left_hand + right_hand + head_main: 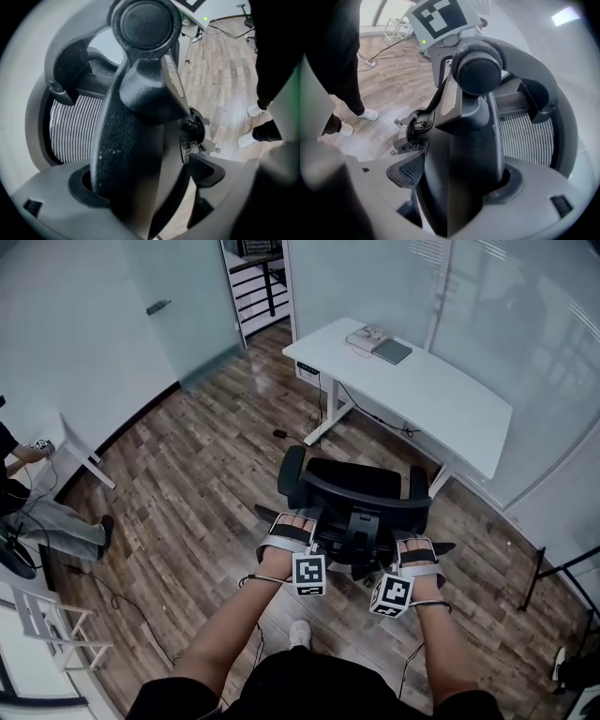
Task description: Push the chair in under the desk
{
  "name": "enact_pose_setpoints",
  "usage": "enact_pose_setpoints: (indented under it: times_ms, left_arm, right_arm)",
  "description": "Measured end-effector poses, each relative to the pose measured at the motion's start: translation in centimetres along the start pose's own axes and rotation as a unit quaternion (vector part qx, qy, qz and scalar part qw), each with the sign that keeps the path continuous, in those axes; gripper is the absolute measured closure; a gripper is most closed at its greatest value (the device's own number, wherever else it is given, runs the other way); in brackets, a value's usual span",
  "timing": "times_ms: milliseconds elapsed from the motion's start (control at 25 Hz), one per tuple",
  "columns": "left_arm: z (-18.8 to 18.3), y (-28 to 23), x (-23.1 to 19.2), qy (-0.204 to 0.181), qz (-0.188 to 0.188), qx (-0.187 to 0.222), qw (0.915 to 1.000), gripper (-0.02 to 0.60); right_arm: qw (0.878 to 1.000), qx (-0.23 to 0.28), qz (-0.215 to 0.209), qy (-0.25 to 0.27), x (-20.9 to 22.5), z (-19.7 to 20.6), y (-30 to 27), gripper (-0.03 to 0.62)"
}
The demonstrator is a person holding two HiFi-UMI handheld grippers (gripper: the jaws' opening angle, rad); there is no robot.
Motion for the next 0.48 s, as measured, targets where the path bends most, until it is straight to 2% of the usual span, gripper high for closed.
enact_pose_setpoints:
  times_ms: [80,240,360,480]
  left_arm:
    - [0.6,-0.5,-0.8,-0.005,-0.001,0.001,1.0000,0.054]
    - [1.1,-1.9,-2.3,-0.014,0.024,0.008,0.9996,0.054]
    - [2.1,-2.7,-3.7,-0.025,0.019,0.015,0.9994,0.054]
    - [3.0,-3.8,-5.2,-0.033,0.015,0.021,0.9991,0.054]
  right_arm:
    - [1.000,-0.013,0.007,-0.009,0.6,-0.3,-1.1,0.214]
    - [0.999,-0.034,0.019,-0.012,1.9,-0.3,-3.0,0.216]
    - [0.999,-0.046,0.019,-0.005,2.3,-0.8,-4.1,0.218]
    - [0.998,-0.060,0.008,-0.019,2.7,-1.2,-5.8,0.217]
Point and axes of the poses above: the fingertips, and each gripper's own axes: y backward along the fingers, x to its right, z out of its underside, the point moved 8 cm from there along y, backward along the fingers, and after that the axes turned 10 degrees about z, right-handed, at the moved point
